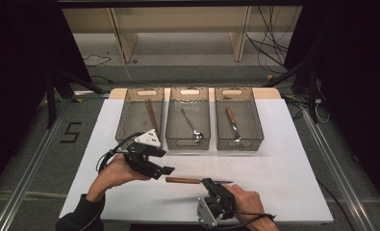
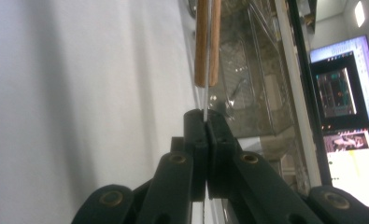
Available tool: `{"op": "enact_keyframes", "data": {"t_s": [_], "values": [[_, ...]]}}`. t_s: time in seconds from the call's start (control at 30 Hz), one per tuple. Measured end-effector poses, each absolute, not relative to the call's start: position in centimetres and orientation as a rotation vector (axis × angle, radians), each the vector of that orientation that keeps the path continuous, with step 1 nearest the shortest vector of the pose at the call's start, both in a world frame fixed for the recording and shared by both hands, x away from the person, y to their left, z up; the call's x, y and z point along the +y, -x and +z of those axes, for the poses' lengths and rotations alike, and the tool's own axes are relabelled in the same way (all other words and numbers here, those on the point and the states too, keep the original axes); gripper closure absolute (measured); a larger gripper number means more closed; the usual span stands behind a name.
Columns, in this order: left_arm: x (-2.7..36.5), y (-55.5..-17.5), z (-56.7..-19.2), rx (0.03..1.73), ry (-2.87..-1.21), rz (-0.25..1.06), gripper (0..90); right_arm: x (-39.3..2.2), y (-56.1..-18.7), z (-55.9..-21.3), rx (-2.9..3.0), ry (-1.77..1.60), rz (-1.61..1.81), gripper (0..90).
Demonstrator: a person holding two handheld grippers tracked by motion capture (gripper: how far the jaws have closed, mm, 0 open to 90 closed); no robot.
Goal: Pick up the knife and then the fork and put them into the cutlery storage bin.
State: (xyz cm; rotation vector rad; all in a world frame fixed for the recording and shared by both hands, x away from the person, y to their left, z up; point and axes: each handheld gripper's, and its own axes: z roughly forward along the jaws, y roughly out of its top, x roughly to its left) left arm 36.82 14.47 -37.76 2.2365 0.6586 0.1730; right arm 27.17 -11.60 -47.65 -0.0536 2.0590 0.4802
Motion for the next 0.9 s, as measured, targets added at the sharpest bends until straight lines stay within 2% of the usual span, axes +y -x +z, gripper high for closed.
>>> {"op": "enact_keyframes", "data": {"t_s": [0.27, 0.67, 0.9], "values": [[16.6, -37.0, -39.1, 0.759, -2.157, 0.232, 23.4, -14.1, -29.5, -46.2, 2.119, -0.157, 0.520, 89.4], [17.9, -35.6, -42.4, 0.800, -2.058, 0.318, 20.3, -17.4, -33.8, -42.6, 2.209, -0.529, 0.712, 89.3], [18.7, -34.7, -44.4, 0.833, -1.963, 0.325, 18.8, -19.2, -37.4, -40.4, 2.289, -0.804, 0.899, 89.3]]}}
